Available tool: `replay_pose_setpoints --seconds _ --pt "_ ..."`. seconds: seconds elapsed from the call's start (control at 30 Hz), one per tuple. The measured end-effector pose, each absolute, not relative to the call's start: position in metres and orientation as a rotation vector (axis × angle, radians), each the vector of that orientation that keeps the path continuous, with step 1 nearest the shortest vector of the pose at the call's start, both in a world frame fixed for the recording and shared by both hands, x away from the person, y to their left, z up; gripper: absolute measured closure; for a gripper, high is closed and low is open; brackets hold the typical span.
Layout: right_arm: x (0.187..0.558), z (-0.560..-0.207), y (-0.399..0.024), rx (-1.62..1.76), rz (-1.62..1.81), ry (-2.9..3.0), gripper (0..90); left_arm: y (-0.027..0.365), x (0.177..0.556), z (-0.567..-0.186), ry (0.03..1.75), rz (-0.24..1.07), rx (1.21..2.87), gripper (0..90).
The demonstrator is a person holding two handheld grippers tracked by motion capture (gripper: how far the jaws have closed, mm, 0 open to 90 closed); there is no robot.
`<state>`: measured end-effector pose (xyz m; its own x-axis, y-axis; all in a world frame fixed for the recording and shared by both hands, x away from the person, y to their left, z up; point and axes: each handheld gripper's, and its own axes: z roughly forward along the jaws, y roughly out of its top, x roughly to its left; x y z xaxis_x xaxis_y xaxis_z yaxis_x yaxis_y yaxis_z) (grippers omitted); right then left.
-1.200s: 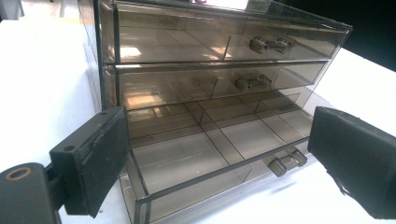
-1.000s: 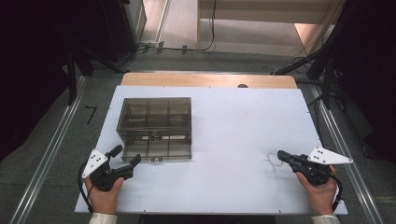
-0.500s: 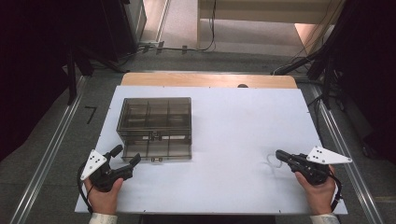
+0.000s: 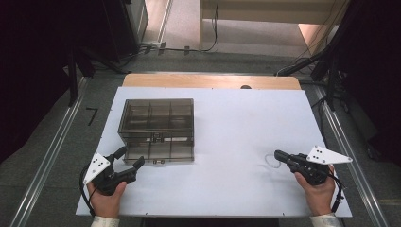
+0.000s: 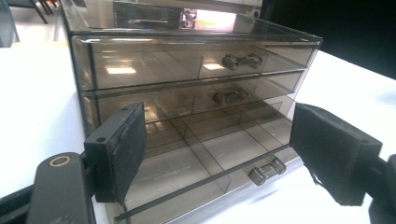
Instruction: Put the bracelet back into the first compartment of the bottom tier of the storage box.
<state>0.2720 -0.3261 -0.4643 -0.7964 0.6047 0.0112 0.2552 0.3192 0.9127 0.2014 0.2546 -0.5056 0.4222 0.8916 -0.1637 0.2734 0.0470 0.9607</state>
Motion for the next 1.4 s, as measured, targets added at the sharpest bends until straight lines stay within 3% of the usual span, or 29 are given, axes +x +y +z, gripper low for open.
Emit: replay_pose_setpoints --seconds 1.4 --pt "0.280 -0.461 -0.306 0.725 1.505 2.279 86.2 0.210 0.205 -0.498 0.967 0.549 1.597 20.2"
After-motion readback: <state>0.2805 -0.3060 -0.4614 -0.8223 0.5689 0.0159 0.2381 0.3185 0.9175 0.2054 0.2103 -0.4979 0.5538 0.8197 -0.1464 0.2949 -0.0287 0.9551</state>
